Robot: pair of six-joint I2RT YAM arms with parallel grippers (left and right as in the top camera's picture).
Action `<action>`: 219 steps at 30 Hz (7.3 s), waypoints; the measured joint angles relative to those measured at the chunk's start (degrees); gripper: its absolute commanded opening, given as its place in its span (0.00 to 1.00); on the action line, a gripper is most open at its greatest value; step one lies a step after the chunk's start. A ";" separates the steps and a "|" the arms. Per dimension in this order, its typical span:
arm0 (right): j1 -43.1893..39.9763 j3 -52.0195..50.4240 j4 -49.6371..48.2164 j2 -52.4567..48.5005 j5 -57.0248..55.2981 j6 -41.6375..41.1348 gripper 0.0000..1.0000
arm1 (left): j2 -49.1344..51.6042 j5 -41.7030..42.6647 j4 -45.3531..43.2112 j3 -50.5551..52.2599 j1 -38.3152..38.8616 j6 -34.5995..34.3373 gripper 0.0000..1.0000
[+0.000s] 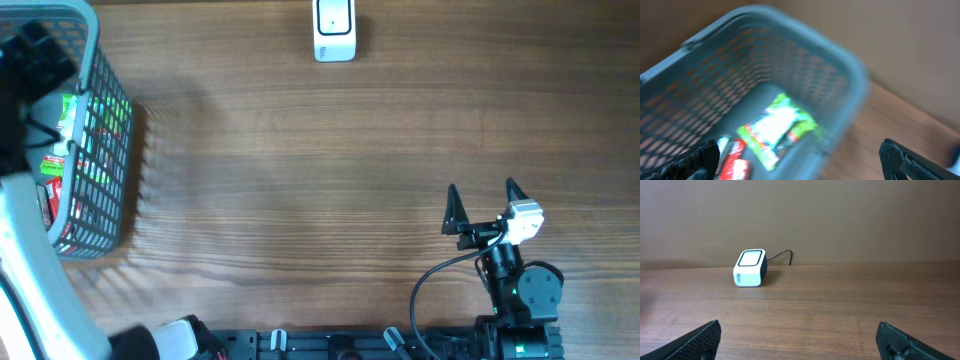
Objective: Scan the item barcode
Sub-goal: 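Reach the left gripper into the grey basket toward the green snack bag, then grasp the green-and-white snack bag with the left gripper, then lift the bag out of the basket and carry it toward the table centre, then lower the bag onto the table below the scanner and release it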
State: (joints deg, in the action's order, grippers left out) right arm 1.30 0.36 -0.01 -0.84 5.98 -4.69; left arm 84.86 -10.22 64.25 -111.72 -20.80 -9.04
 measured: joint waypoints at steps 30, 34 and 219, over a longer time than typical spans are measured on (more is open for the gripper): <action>0.00 0.00 0.00 0.00 0.00 0.00 1.00 | 36.22 26.77 -6.73 -0.11 -18.91 33.68 1.00; 0.00 0.00 0.00 0.00 0.00 0.00 1.00 | 39.08 27.32 -9.07 -0.11 -18.73 36.26 1.00; 0.00 0.00 0.00 0.00 0.00 0.00 1.00 | 30.64 23.54 -33.59 33.35 57.20 -8.09 1.00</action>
State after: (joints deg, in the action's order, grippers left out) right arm 1.30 0.36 -0.01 -0.84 5.98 -4.69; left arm 115.50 13.32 30.65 -78.37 36.40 -17.12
